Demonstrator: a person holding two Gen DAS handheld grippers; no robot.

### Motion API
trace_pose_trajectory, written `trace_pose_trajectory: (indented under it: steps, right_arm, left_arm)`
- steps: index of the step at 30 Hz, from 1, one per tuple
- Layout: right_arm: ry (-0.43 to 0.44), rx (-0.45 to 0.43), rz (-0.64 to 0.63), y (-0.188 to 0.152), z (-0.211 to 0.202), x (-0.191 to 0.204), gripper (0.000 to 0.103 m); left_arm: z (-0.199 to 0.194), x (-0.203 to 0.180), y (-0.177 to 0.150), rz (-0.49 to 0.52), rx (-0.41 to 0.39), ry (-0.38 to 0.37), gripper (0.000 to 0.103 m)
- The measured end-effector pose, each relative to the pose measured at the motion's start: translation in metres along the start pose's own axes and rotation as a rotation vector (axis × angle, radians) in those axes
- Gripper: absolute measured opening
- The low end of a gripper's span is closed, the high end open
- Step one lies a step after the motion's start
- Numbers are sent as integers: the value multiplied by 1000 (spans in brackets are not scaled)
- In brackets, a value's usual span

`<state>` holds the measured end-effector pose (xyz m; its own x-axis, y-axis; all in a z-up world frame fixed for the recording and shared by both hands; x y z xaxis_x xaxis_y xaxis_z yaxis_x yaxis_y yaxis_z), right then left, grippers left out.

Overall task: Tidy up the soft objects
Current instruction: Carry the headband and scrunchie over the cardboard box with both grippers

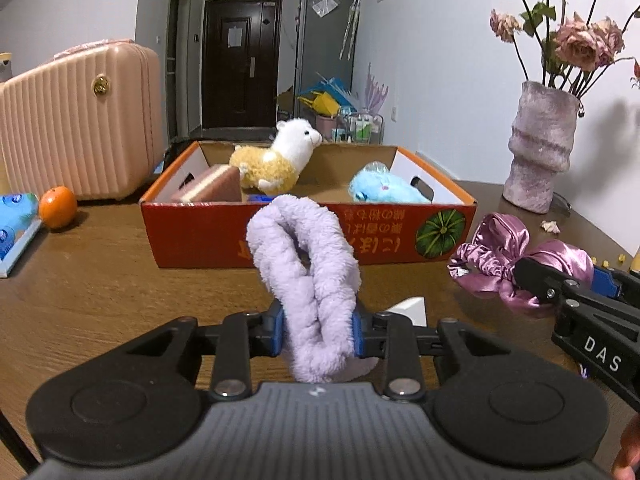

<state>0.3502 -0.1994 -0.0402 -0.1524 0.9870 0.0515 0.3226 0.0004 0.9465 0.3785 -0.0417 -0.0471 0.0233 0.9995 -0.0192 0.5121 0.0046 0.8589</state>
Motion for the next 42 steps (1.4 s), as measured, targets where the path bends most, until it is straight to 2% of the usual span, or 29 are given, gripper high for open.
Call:
trace_pose_trajectory:
  steps: [13,20,42]
  right_arm:
    - [9,-89,-24,13,-10,9,35]
    - [-6,-131,-10,23,-7,15,35]
    - [-26,-192,5,47,34,46,35]
  left_arm:
    - [-13,-1,18,23,-94,20,31]
    - [-11,4,29,-4,-123,21,31]
    - [19,39,72,-98,-186,66,31]
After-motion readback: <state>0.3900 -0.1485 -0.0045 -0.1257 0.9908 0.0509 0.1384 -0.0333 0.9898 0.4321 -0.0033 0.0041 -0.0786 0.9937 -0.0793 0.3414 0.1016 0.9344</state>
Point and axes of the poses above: each gripper's, at about its wrist camera, not at the fingertips, and z roughly the way its jaws point, x to its left, y to its top, the point moved 7 cm from there along z, roughly the way its jaws point, and after that the axes turned 2 degrees about z, right-handed, at the moved point
